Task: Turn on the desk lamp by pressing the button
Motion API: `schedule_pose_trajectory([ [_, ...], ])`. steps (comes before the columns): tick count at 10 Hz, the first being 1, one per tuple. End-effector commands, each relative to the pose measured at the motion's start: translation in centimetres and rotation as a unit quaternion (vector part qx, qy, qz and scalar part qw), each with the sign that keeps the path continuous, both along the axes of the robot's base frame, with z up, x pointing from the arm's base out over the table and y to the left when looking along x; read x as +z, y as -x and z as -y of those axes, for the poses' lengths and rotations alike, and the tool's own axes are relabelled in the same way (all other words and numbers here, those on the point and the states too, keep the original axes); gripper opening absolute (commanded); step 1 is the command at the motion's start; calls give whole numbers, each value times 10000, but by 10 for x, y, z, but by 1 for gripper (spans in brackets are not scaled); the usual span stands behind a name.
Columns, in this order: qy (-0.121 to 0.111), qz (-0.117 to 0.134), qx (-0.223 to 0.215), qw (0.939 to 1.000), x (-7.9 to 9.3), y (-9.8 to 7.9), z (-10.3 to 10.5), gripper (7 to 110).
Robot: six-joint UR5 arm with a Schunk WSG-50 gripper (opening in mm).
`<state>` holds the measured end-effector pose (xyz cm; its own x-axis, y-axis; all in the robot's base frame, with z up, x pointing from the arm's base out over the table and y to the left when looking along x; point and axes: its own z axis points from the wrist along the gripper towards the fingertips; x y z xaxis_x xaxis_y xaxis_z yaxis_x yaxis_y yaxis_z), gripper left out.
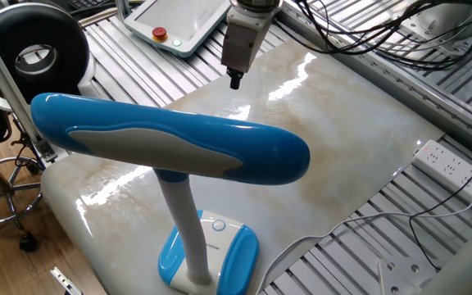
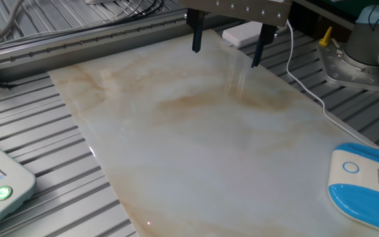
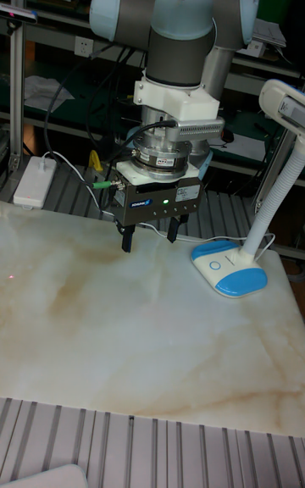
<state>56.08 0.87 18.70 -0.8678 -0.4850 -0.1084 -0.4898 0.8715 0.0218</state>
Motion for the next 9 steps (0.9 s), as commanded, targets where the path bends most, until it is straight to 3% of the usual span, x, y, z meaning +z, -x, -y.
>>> schedule_pose_trajectory([
  [1, -30, 51, -188, 9998, 2, -3, 1, 88],
  [2, 160, 57, -126, 9998, 1, -3, 10, 88],
  [4, 187, -21, 0, 9998, 3, 0, 14, 88],
  [5, 72, -13, 0, 10000, 4, -1, 10, 88],
  [8, 189, 76, 103, 9997, 5, -5, 16, 88],
  [9, 25, -25, 177, 9998, 5, 1, 7, 88],
])
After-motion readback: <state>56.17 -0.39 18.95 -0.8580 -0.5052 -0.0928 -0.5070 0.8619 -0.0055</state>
